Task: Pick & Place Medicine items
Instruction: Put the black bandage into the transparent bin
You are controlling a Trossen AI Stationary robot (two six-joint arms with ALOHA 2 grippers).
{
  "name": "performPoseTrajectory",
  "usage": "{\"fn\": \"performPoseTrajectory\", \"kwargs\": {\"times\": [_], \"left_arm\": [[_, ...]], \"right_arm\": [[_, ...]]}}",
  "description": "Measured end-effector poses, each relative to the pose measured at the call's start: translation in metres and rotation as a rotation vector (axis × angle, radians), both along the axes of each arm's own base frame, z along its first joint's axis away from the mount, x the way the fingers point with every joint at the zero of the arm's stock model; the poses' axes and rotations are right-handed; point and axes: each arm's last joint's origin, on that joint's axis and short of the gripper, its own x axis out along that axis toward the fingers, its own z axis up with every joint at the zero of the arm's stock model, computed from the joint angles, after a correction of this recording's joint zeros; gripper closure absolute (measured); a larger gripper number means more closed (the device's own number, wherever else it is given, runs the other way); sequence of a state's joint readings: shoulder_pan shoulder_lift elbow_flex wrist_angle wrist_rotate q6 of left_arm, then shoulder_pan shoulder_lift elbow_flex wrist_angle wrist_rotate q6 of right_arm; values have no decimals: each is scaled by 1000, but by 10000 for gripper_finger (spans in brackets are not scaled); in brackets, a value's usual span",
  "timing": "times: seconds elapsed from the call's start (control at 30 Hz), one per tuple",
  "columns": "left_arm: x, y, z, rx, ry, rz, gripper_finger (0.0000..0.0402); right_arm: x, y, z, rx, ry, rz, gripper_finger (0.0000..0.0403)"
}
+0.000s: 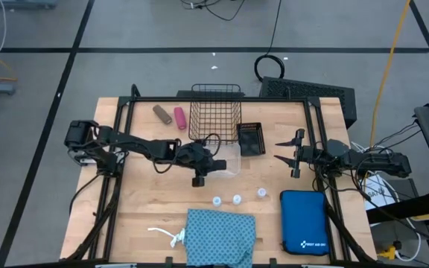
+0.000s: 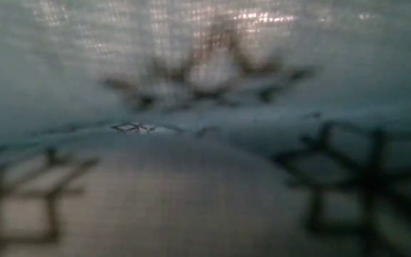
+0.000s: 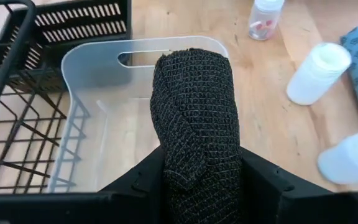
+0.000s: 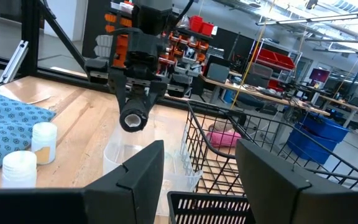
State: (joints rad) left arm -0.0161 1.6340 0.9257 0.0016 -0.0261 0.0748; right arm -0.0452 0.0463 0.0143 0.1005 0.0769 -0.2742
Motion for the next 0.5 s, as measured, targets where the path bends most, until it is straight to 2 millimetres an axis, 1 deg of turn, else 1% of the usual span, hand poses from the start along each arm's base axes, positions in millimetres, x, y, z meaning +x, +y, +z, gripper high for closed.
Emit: {"fn": "performPoseTrajectory", "kwargs": {"times": [0.3,0.5], "left_arm": [[5,1,-24,-7,77,9,250],[6,1,-25,-8,80,7,250]], "right_arm": [[0,0,0,0,0,0,212],[0,0,0,0,1,0,211]]}}
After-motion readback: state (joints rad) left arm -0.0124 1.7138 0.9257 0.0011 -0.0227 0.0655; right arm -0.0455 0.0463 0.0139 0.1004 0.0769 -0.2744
